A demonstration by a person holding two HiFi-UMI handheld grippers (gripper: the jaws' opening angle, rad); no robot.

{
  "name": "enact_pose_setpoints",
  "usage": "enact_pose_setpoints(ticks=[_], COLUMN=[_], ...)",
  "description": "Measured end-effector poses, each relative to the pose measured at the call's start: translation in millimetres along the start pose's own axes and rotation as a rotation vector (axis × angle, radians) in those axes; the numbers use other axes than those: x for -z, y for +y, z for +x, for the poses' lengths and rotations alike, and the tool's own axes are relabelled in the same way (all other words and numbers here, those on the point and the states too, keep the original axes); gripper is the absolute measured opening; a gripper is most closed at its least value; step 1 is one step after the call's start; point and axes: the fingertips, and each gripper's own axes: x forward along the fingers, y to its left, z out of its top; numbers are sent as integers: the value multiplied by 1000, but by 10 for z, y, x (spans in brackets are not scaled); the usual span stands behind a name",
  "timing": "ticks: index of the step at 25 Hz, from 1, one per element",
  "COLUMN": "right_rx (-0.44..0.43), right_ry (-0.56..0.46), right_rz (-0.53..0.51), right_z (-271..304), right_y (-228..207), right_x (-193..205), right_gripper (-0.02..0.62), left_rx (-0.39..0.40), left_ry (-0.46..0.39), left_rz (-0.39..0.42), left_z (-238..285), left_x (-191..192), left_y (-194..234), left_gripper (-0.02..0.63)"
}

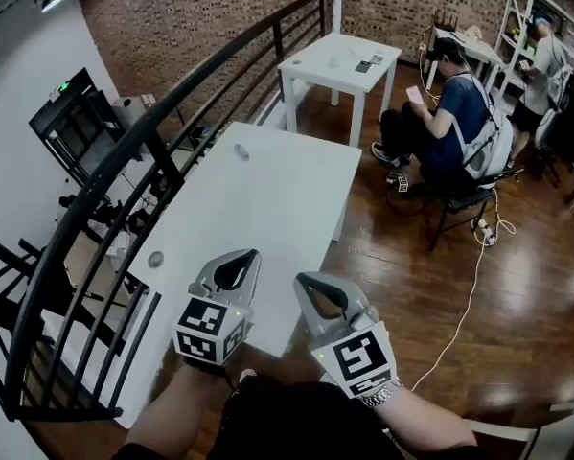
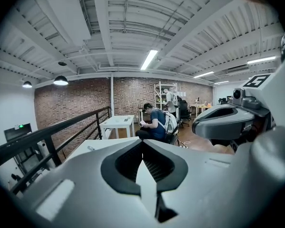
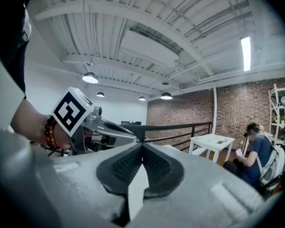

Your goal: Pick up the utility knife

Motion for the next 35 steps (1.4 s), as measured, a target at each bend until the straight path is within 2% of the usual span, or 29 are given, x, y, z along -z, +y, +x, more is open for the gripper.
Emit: enact_pose_setpoints(ticks=[6, 12, 23, 30, 35], right_rx=[-30, -68, -235, -326, -395], right_ry=[8, 31, 72, 84, 79], right_rz=[-13, -38, -74, -116, -145], right_z=[-179, -67, 850, 1519, 1865], right_y=[-370, -642, -1161, -1363, -1331], right_x=[155, 240, 385, 213, 69], right_gripper=[-8, -8, -8, -8, -8], left_rx=[-30, -72, -206, -277, -317], left_ry=[-11, -34, -40, -36, -48], left_rz=[-21, -61, -159, -214, -212], left_z=[375, 677, 1377, 1587, 1576], left_x=[-38, -65, 51, 15, -114], left_y=[-252, -172, 493, 943, 1087], left_gripper=[18, 18, 23, 29, 29])
